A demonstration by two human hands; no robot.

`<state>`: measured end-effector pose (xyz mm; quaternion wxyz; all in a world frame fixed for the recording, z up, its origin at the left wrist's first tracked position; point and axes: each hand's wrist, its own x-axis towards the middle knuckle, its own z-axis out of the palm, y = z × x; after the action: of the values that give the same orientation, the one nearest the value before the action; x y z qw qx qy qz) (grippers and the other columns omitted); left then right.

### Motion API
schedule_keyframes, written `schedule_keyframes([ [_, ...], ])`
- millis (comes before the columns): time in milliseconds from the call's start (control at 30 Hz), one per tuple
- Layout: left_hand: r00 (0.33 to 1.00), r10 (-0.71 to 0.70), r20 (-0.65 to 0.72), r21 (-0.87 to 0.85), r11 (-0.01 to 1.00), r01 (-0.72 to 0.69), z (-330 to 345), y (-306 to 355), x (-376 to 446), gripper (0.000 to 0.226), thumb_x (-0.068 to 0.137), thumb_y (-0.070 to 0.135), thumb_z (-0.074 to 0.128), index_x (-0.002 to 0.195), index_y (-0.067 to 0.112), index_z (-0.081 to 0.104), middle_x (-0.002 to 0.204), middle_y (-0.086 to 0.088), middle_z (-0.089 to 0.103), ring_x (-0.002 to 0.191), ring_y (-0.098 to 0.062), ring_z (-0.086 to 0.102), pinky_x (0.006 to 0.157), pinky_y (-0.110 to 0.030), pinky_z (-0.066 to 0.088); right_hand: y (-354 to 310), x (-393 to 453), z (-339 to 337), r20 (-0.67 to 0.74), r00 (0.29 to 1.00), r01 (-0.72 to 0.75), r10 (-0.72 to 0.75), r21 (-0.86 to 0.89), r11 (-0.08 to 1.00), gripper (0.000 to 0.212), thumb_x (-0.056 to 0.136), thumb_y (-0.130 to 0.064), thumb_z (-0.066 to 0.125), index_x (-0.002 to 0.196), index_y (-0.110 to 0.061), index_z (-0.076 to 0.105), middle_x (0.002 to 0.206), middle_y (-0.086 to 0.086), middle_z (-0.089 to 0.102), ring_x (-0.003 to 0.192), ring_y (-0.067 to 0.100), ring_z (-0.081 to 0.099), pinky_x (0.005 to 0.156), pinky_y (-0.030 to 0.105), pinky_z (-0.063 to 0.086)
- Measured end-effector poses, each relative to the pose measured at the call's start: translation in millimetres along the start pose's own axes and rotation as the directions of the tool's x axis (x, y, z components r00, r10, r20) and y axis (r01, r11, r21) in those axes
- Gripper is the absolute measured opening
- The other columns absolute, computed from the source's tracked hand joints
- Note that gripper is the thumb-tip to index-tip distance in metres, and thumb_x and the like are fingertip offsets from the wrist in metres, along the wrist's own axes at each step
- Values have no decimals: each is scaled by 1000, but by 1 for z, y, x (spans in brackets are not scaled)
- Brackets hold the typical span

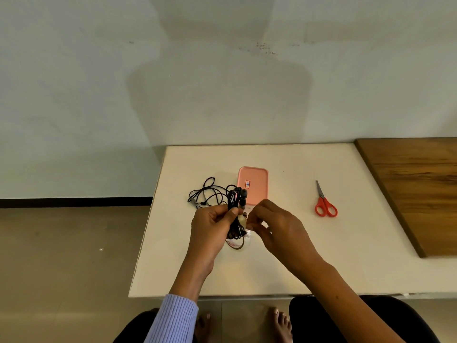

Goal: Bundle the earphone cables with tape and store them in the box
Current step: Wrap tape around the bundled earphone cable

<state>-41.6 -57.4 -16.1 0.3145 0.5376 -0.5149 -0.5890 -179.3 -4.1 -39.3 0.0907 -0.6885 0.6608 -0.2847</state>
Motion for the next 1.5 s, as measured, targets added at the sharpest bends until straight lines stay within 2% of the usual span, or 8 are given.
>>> schedule_keyframes([
  [133, 999, -30, -39, -19, 999, 29, -1, -1, 2, 16, 89, 8, 60, 84, 14, 75, 76, -6, 73, 73, -20, 69, 75, -36, 59, -9, 0, 9, 45, 998, 42, -35, -166, 985, 25, 71, -3, 76, 80, -14, 57, 77, -1, 57, 53, 12, 43, 37, 21, 40],
  [233, 996, -67, -55, -51, 997, 64, -3, -3, 3, 15, 88, 8, 61, 84, 14, 74, 78, -7, 73, 75, -20, 70, 76, -36, 58, -9, 0, 12, 121, 992, 60, -39, -180, 982, 27, 72, 3, 70, 85, -13, 54, 81, 0, 53, 56, 9, 31, 37, 22, 37],
  [333, 993, -70, -97, -91, 994, 61, -11, -4, 8, 14, 88, 8, 61, 92, 9, 74, 82, -7, 73, 75, -17, 70, 71, -29, 59, -5, -3, 9, 207, 978, 29, 0, -134, 991, 15, 86, 0, 57, 94, -13, 53, 93, 2, 53, 63, 14, 43, 52, 31, 50],
  [433, 991, -101, -86, -143, 986, 88, -16, -3, 9, 14, 89, 6, 60, 92, 7, 73, 83, -9, 73, 71, -16, 69, 61, -24, 58, -2, -5, 3, 152, 987, -57, 47, 56, 997, 6, 92, -15, 56, 97, -16, 54, 100, -4, 56, 75, 15, 57, 67, 35, 54],
  [567, 988, -134, -79, -167, 979, 119, -14, -3, 8, 15, 89, 7, 59, 94, 7, 73, 88, -11, 73, 80, -22, 71, 66, -27, 59, -7, -5, -2, 214, 975, -102, 64, 169, 980, 30, 87, -42, 60, 112, -29, 51, 108, -19, 55, 89, 2, 62, 74, 25, 55],
  [933, 979, -194, -67, -234, 956, 174, -11, -2, 7, 15, 90, 7, 58, 94, 5, 73, 86, -13, 73, 76, -22, 71, 60, -24, 59, -13, -1, 4, 118, 985, -146, 122, 226, 963, 6, 89, -22, 59, 92, -19, 55, 83, -9, 63, 75, 12, 62, 69, 33, 55],
  [1133, 980, -186, -72, -250, 955, 163, -9, 0, 6, 15, 90, 7, 58, 86, 10, 73, 85, -10, 74, 77, -20, 72, 62, -25, 59, -17, -1, 6, 151, 980, -157, 128, 201, 967, 22, 91, -26, 55, 112, -23, 50, 84, -4, 65, 72, 15, 61, 72, 35, 55],
  [1500, 979, -190, -68, -221, 960, 171, -6, -1, 7, 14, 89, 7, 59, 92, 7, 73, 88, -12, 74, 83, -24, 71, 64, -27, 60, -10, 5, 4, 188, 963, -234, 191, 247, 940, 21, 84, -20, 65, 101, -17, 52, 82, 0, 68, 72, 14, 64, 70, 27, 55],
])
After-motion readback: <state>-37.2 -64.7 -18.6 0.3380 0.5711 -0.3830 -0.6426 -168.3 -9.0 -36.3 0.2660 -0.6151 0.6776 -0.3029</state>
